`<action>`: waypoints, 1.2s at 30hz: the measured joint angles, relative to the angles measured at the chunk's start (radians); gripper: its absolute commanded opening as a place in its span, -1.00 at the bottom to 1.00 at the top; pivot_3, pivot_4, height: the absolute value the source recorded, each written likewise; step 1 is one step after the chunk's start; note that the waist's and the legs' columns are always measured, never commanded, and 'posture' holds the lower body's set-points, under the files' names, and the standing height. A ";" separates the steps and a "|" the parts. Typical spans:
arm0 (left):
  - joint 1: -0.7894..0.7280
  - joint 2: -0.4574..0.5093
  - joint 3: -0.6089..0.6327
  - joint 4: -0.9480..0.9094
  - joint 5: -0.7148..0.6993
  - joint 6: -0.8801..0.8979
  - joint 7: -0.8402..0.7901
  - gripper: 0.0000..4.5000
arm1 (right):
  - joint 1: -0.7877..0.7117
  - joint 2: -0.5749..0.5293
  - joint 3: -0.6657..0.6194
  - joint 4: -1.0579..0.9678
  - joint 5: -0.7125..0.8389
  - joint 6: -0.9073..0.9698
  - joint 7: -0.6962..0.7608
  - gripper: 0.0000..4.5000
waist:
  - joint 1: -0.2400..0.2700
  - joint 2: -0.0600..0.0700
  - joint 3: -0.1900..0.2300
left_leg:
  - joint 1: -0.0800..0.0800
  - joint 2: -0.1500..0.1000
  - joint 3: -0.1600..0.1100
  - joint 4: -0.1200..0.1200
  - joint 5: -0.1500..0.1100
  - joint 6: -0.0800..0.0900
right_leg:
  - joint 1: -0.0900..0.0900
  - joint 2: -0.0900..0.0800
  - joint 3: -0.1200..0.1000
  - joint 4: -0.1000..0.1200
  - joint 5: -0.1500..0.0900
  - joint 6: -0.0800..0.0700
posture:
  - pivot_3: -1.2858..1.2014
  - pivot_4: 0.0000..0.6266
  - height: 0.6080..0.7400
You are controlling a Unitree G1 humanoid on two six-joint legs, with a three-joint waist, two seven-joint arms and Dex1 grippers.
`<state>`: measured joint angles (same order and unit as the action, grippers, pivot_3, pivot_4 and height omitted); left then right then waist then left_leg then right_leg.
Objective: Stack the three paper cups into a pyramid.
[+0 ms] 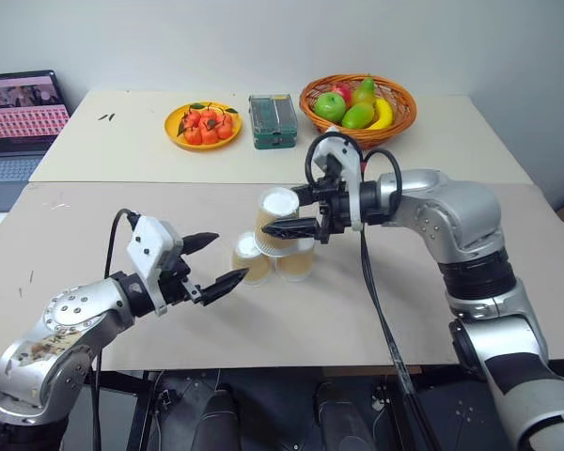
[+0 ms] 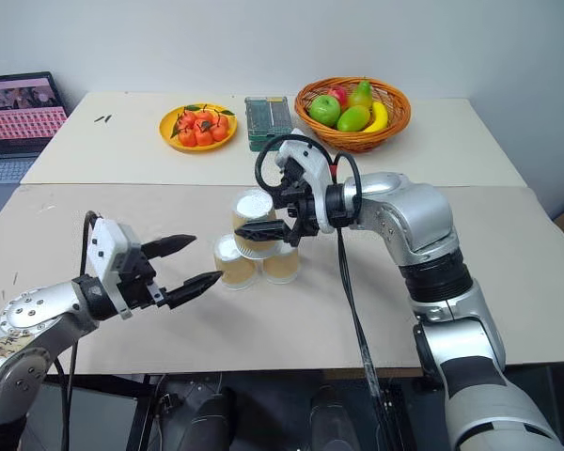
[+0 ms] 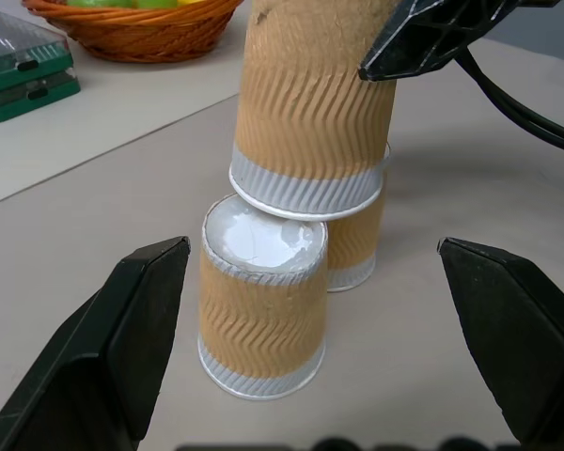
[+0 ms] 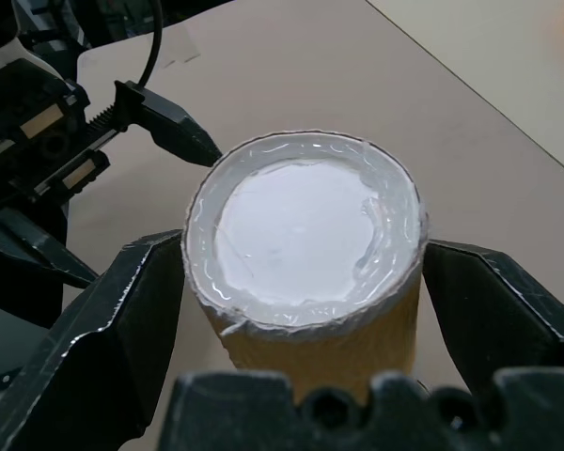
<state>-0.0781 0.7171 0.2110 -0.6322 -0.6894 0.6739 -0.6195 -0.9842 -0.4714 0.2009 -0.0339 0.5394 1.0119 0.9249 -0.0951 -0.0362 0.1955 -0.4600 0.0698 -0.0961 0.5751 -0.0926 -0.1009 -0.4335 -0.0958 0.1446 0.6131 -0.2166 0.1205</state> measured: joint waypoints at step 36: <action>-0.105 0.007 0.111 0.036 -0.140 0.108 0.051 1.00 | 0.174 -0.478 -0.400 -0.059 0.141 -0.046 0.133 0.98 | 0.029 -0.001 -0.001 | 0.000 0.000 0.002 0.000 0.000 0.000 | 0.001 -0.001 0.000 -0.001 -0.003 0.000 | 0.03 -0.52 1.00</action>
<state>-0.1827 0.7241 0.3221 -0.5958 -0.8293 0.7820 -0.5686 -0.8101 -0.9489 -0.1986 -0.0927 0.6801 0.9664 1.0578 -0.0656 -0.0373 0.1948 -0.4595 0.0700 -0.0945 0.5755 -0.0925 -0.1006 -0.4324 -0.0966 0.1445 0.6125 -0.2198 0.1202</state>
